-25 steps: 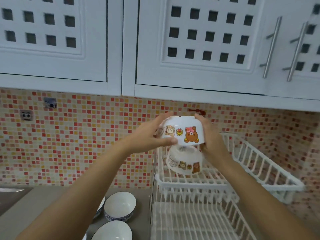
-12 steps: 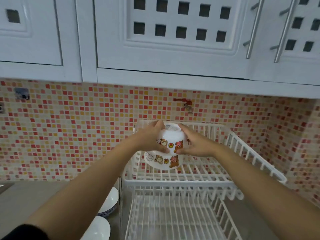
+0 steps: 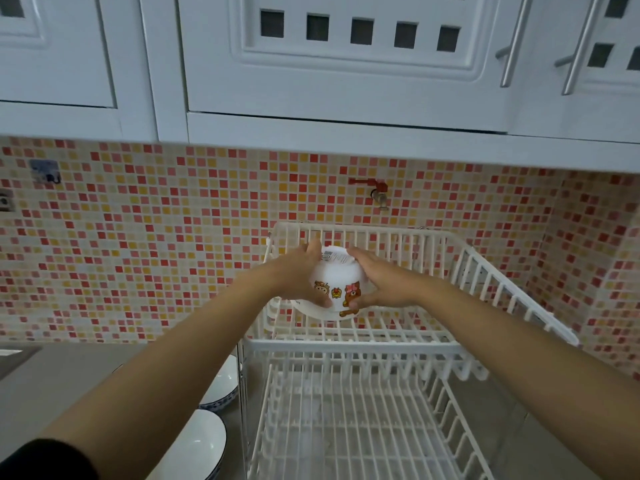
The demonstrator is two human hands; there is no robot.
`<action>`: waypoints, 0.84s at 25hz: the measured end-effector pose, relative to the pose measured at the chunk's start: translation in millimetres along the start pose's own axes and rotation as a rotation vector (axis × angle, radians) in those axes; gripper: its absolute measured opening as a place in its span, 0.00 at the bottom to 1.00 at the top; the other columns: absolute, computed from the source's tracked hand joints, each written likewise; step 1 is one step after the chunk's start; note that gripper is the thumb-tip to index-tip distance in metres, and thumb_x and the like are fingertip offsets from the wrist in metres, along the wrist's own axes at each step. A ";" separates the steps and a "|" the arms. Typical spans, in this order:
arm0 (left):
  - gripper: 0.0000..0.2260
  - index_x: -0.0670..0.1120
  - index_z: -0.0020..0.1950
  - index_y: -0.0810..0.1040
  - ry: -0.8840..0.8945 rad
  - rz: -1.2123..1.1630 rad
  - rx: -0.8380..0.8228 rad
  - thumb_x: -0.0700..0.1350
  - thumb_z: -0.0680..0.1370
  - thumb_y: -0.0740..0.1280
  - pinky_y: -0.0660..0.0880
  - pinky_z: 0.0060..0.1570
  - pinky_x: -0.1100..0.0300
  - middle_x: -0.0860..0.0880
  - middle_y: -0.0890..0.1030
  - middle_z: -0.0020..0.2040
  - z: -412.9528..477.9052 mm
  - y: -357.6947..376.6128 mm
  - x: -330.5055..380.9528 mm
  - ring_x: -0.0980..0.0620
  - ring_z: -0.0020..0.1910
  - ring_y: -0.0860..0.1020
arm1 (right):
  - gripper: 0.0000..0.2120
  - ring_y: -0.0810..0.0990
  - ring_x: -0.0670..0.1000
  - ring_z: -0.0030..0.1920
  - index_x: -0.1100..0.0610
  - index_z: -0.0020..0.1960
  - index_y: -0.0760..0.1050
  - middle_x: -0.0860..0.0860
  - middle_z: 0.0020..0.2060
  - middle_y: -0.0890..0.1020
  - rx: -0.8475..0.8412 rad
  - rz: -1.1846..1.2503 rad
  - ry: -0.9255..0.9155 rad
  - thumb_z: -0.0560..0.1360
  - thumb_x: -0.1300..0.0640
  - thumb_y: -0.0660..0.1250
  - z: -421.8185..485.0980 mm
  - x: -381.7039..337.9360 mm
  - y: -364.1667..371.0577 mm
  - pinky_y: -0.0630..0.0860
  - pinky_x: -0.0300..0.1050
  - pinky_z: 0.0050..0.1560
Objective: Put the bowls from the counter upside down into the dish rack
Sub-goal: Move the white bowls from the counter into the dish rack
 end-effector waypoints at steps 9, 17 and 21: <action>0.29 0.44 0.77 0.52 -0.023 0.102 0.271 0.55 0.80 0.56 0.59 0.72 0.48 0.44 0.55 0.78 -36.8 -66.3 -38.2 0.43 0.74 0.60 | 0.34 0.50 0.51 0.77 0.55 0.77 0.45 0.51 0.78 0.49 0.269 -0.194 -0.103 0.79 0.44 0.56 8.2 -96.9 -32.1 0.51 0.49 0.75; 0.28 0.41 0.77 0.51 -0.487 0.154 0.205 0.55 0.82 0.50 0.56 0.73 0.47 0.41 0.56 0.77 -143.7 -65.1 -184.7 0.42 0.76 0.56 | 0.30 0.53 0.55 0.76 0.58 0.76 0.47 0.55 0.77 0.52 0.183 -0.162 -0.198 0.81 0.44 0.50 71.3 -250.3 37.0 0.53 0.52 0.75; 0.28 0.40 0.76 0.52 -0.625 0.112 0.054 0.55 0.81 0.51 0.57 0.73 0.46 0.41 0.57 0.77 -196.8 -32.2 -247.8 0.41 0.75 0.57 | 0.30 0.54 0.57 0.76 0.60 0.76 0.47 0.56 0.77 0.52 0.013 -0.141 -0.191 0.81 0.46 0.51 108.6 -284.1 117.0 0.56 0.54 0.74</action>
Point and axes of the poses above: each hand's wrist, its own z-axis towards the middle knuckle, its own y-axis out of the palm, x = y × z, the point moved 1 cm from there along z, towards the middle knuckle
